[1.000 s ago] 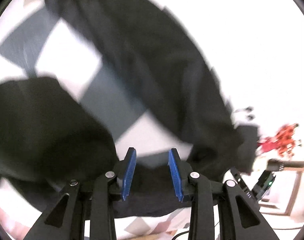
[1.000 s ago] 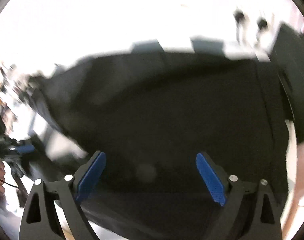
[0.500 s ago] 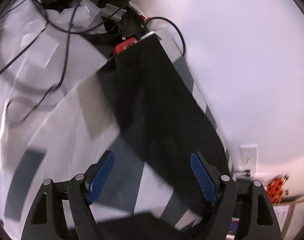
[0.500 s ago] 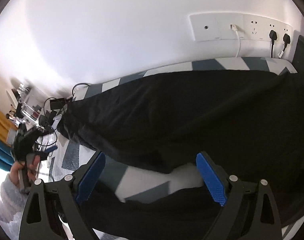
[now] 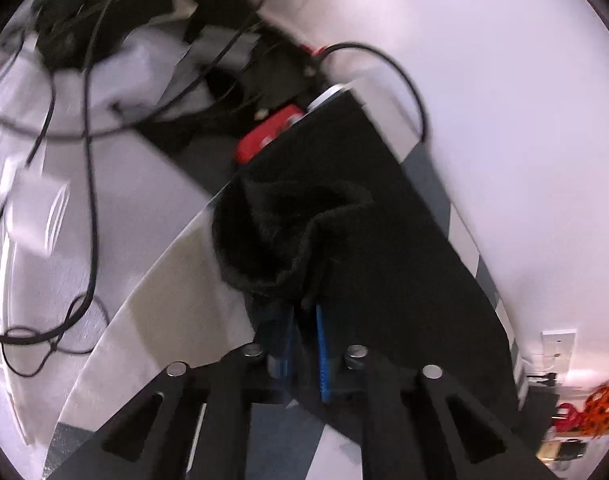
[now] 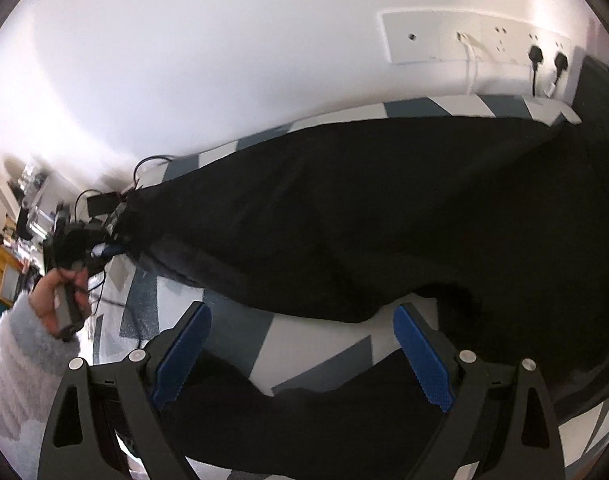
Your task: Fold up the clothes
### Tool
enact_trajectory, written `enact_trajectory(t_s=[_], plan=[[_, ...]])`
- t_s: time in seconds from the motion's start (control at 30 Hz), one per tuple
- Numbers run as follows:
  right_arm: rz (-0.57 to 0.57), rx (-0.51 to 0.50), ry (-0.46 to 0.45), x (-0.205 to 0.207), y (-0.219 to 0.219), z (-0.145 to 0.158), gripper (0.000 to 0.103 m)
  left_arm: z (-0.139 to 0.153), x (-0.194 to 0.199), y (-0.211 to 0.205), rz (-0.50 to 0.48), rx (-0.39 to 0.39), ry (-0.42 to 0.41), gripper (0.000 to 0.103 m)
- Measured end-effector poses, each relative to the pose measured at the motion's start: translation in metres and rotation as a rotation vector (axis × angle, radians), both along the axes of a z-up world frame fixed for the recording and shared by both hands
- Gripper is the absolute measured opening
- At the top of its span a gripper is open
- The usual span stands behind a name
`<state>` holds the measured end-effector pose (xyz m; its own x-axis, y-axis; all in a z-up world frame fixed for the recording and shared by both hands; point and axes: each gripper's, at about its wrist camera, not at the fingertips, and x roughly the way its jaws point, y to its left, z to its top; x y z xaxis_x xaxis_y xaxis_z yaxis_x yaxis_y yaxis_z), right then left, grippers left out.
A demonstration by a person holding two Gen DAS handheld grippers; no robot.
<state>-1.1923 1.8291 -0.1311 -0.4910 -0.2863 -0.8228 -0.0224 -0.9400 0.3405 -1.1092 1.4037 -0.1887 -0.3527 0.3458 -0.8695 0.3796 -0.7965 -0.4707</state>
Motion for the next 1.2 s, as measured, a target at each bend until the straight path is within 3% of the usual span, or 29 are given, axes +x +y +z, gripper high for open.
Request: enact_trajectory(t_s=[0.27,0.37,0.53,0.67,0.73,0.77,0.8,0.93,1.03,1.13,1.2], plan=[[0.011,-0.011,-0.004,-0.020,0.016,-0.005,0.094,0.038,0.049,-0.031,-0.013,0.037,0.097,0.004],[0.030,0.000,-0.002,-0.027,0.015,-0.004,0.094,0.049,0.076,-0.043,-0.007,-0.011,0.126,0.002],[0.061,0.028,-0.033,-0.032,0.015,-0.012,0.094,0.029,0.117,-0.061,0.036,-0.096,0.037,0.002],[0.064,0.026,-0.081,-0.032,0.020,-0.024,0.094,0.035,0.112,-0.065,0.034,-0.087,0.070,0.008],[0.062,0.026,-0.088,-0.031,0.021,-0.026,0.094,0.043,0.102,-0.069,0.050,-0.085,0.111,0.018],[0.062,0.023,-0.085,-0.030,0.021,-0.025,0.094,0.045,0.096,-0.069,0.047,-0.080,0.114,0.032],[0.061,0.020,-0.081,-0.030,0.021,-0.023,0.094,0.046,0.089,-0.068,0.039,-0.068,0.113,0.038],[0.051,0.066,-0.085,-0.024,0.022,-0.027,0.094,0.041,0.069,-0.036,-0.064,-0.035,0.121,0.038],[0.042,0.115,-0.093,-0.018,0.023,-0.032,0.094,0.024,0.063,-0.004,-0.154,-0.041,0.084,0.038],[0.034,0.164,-0.101,-0.013,0.023,-0.037,0.094,-0.002,0.056,0.011,-0.186,-0.065,0.017,0.038],[0.053,0.200,-0.108,-0.011,0.023,-0.042,0.094,-0.009,0.056,0.012,-0.185,-0.080,0.033,0.038]])
